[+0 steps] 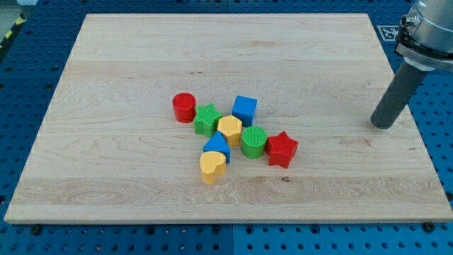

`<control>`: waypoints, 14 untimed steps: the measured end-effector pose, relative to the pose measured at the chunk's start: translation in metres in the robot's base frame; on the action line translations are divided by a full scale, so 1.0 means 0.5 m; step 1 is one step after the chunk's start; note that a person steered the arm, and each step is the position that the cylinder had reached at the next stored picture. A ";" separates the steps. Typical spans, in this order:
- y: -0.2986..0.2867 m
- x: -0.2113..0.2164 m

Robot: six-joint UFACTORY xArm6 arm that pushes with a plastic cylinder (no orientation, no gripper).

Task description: Push the red star towards the right center

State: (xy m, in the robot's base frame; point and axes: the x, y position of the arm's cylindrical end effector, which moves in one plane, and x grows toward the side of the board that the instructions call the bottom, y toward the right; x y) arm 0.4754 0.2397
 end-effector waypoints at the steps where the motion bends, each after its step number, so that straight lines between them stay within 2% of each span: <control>1: 0.000 0.004; 2: -0.003 0.099; 3: -0.068 0.164; 4: -0.201 0.210; 5: -0.314 0.211; 6: -0.397 0.171; 7: -0.397 0.132; 8: -0.382 0.132; 10: -0.277 0.129; 11: -0.245 0.193; 12: -0.236 0.137; 14: -0.235 0.114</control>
State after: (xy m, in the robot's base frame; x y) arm 0.5325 0.1220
